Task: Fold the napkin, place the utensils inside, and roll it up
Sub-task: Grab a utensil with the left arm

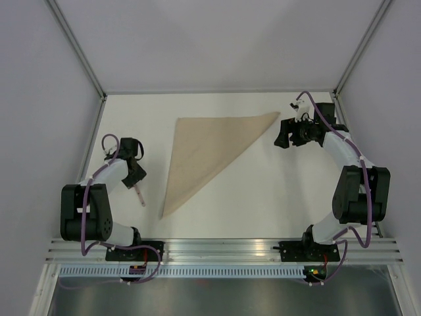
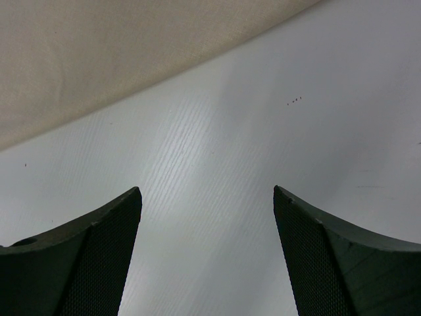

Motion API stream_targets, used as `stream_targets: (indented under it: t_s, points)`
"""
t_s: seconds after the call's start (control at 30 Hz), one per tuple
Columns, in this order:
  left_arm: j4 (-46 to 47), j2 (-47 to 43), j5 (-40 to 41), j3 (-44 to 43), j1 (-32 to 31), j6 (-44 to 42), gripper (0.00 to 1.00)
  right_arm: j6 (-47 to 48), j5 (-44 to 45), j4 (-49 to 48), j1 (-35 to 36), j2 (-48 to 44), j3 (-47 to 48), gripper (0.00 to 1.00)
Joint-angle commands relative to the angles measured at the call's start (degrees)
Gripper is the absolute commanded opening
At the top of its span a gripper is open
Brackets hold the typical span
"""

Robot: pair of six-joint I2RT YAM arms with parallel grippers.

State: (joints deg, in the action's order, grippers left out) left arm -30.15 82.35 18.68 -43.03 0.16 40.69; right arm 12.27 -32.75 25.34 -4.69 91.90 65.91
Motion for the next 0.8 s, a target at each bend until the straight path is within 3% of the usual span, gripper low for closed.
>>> stream_targets:
  t_s: [0.0, 0.33, 0.53, 0.57, 0.63, 0.77]
  points:
    - [-2.81, -0.08, -2.24, -1.01, 1.86, -2.28, 0.50, 1.17, -1.79, -0.64, -0.32, -1.99, -0.34, 0.86]
    - [-2.46, 3.34, -4.70, -1.88, 2.03, -3.95, 0.48, 0.91, -2.32, -1.00, -0.76, -2.60, -1.31, 0.86]
    - [-2.28, 6.94, -5.67, -3.55, 2.03, -5.00, 0.25, 0.74, -2.23, -1.00, -1.02, -2.69, -1.31, 0.86]
    - [-2.37, 7.56, -6.10, -3.90, 2.12, -5.53, 0.14, 0.56, -2.23, -1.08, -1.11, -2.60, -1.22, 0.86]
    - [-2.11, 8.88, -6.37, -4.61, 2.12, -5.79, 0.04, 0.21, -2.32, -1.17, -1.29, -2.51, -1.05, 0.86]
    - [-1.49, 6.26, -6.98, -6.89, 2.12, -8.94, 0.02, -0.06, -2.23, -0.82, -1.29, -2.16, -0.43, 0.86]
